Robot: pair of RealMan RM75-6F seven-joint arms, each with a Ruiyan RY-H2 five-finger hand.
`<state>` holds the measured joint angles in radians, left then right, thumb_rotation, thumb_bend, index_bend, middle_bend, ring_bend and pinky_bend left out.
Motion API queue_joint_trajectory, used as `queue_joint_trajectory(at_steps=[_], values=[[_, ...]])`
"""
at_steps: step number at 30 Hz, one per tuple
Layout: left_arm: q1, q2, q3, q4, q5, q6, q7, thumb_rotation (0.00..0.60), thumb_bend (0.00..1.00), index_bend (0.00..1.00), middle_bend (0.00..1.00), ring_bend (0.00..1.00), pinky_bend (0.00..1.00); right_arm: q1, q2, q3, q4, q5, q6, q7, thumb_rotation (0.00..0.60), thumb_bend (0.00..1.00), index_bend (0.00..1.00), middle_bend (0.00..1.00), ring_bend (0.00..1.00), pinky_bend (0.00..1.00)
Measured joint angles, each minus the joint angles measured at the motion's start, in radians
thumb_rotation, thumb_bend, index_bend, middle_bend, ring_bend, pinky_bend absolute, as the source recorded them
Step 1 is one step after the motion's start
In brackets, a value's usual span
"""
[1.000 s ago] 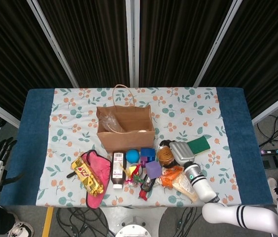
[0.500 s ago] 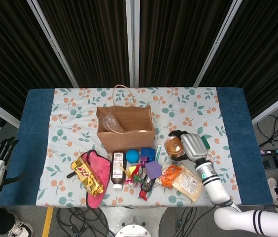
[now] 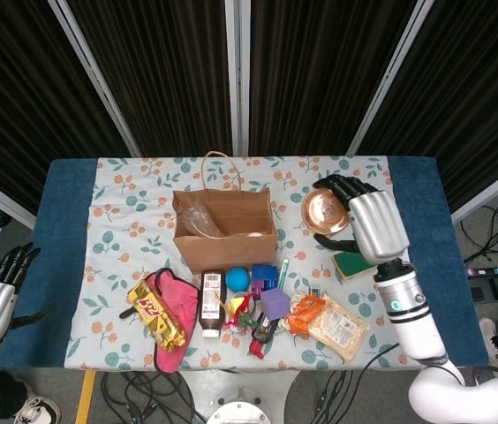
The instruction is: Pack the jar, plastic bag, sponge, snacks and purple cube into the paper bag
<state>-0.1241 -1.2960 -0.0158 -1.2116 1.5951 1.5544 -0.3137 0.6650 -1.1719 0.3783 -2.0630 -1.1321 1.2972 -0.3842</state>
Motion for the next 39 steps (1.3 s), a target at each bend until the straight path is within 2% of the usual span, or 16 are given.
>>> queue_joint_trajectory(at_steps=[14, 26, 30, 32, 35, 39], values=[[0.000, 0.005, -0.004, 0.020, -0.017, -0.012, -0.016, 0.600, 0.10, 0.10, 0.16, 0.06, 0.20, 0.258, -0.311, 0.077, 0.197, 0.052, -0.064, -0.076, 0.600, 0.00, 0.36, 0.45, 0.36, 0.52], [0.002, 0.002, -0.016, 0.047, -0.032, -0.007, -0.050, 0.600, 0.10, 0.10, 0.16, 0.06, 0.20, 0.372, -0.420, 0.111, 0.387, 0.129, -0.109, -0.128, 0.600, 0.00, 0.35, 0.43, 0.34, 0.51], [0.002, -0.002, -0.017, 0.054, -0.035, -0.010, -0.054, 0.600, 0.10, 0.10, 0.16, 0.06, 0.20, 0.389, -0.432, 0.111, 0.410, 0.173, -0.154, -0.113, 0.600, 0.00, 0.26, 0.36, 0.25, 0.40], [0.003, -0.003, -0.017, 0.058, -0.037, -0.010, -0.055, 0.600, 0.10, 0.10, 0.16, 0.06, 0.20, 0.396, -0.429, 0.107, 0.416, 0.182, -0.180, -0.107, 0.600, 0.00, 0.17, 0.26, 0.15, 0.29], [0.002, -0.002, -0.020, 0.059, -0.040, -0.012, -0.059, 0.600, 0.10, 0.10, 0.16, 0.06, 0.20, 0.400, -0.417, 0.100, 0.420, 0.178, -0.210, -0.082, 0.600, 0.00, 0.10, 0.17, 0.06, 0.18], [0.001, -0.003, -0.020, 0.059, -0.039, -0.013, -0.058, 0.600, 0.10, 0.10, 0.16, 0.06, 0.20, 0.399, -0.401, 0.095, 0.421, 0.158, -0.222, -0.033, 0.600, 0.00, 0.03, 0.11, 0.00, 0.13]])
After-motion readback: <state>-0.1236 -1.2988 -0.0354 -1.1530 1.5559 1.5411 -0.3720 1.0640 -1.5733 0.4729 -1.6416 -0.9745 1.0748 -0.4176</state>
